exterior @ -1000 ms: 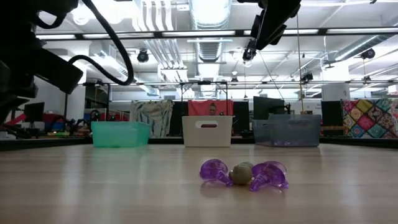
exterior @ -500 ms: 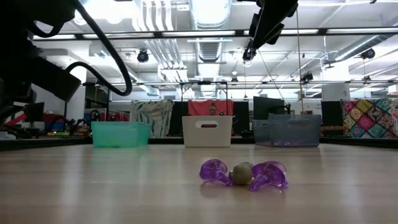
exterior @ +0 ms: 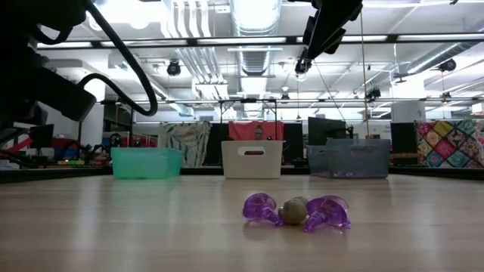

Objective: Sort Halloween decoration
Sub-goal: Put the white skull toy into the white bin

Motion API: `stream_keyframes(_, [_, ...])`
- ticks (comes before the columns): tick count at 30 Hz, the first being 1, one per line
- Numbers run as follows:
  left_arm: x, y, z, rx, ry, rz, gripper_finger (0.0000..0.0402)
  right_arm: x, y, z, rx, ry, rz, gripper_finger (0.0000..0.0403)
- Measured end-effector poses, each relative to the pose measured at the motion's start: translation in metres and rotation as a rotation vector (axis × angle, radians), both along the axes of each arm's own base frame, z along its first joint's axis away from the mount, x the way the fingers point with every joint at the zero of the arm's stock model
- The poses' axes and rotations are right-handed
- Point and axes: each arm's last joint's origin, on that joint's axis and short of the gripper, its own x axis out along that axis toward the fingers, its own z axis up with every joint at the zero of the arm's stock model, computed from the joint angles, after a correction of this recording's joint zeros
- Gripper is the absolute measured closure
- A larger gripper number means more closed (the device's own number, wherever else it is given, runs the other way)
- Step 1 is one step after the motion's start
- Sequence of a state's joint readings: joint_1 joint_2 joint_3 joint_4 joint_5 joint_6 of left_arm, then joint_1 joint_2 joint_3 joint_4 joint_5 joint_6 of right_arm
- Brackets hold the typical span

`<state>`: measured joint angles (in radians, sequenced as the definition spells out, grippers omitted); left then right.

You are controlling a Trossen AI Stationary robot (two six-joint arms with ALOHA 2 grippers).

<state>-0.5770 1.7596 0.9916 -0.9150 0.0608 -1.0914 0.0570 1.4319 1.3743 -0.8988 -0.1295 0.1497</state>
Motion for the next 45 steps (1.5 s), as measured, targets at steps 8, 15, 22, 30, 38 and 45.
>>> stream_keyframes(8, [0.004,0.006,0.015,0.042,-0.077,-0.052,0.0399,-0.008,0.003,-0.003,0.021,0.089,-0.034,0.0303])
stream_keyframes(15, [0.028,0.016,0.040,0.119,-0.229,-0.194,0.0401,-0.018,0.016,-0.012,0.022,0.197,-0.020,0.0308])
stream_keyframes(22, [0.051,0.041,0.058,0.273,-0.309,-0.341,0.0401,-0.023,0.033,-0.030,0.026,0.219,0.011,0.0314])
stream_keyframes(30, [0.082,0.093,0.089,0.383,-0.517,-0.426,0.0401,-0.030,0.046,-0.047,0.049,0.139,0.042,0.0312])
stream_keyframes(38, [0.108,0.175,0.110,0.434,-0.787,-0.425,0.0402,-0.043,0.044,-0.053,0.093,-0.062,0.045,0.0322])
stream_keyframes(45, [0.118,0.256,0.107,0.488,-0.938,-0.283,0.0401,-0.047,0.041,-0.049,0.088,-0.249,0.018,0.0321])
